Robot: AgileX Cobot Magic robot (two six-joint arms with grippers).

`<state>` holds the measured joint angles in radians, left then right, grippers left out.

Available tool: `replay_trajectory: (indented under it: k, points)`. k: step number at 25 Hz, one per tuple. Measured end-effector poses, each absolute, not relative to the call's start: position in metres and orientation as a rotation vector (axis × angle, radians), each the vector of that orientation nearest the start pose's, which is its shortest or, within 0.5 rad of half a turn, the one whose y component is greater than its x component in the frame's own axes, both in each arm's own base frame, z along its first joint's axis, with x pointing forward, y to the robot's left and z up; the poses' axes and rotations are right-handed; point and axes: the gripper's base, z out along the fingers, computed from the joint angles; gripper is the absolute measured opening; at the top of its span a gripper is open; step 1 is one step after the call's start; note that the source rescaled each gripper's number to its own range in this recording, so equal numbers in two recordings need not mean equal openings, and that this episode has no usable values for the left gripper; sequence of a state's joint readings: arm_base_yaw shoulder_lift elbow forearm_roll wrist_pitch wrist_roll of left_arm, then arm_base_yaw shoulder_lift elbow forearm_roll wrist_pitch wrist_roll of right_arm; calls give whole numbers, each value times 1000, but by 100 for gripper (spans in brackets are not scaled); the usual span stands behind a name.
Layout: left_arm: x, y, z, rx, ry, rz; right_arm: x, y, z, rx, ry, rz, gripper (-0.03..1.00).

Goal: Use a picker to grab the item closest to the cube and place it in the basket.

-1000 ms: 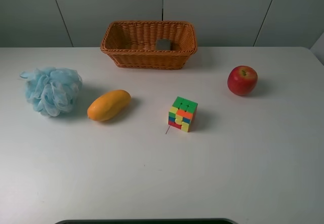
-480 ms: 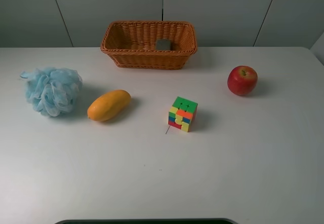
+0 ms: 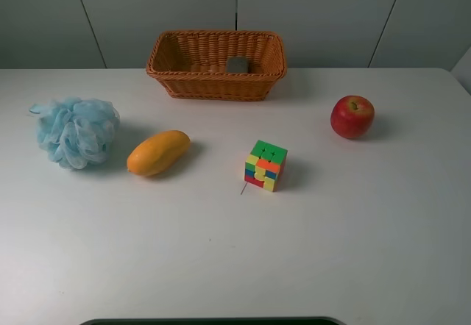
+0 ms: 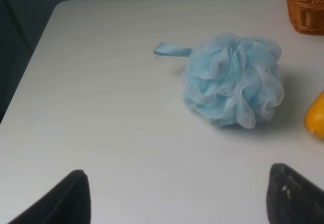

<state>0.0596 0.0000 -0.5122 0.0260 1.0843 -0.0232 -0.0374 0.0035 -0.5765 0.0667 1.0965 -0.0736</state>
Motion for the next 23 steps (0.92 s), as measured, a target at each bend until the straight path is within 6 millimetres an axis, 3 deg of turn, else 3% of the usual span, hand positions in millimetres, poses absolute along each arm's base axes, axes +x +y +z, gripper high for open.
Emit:
replay_trajectory:
  k: [4,23]
  points:
    - [-7,2,279,-87,2054,54,-8,8,279,-76,2060,24,100]
    - [-7,2,279,-87,2054,51,-8,6,278,-26,2063,19,100]
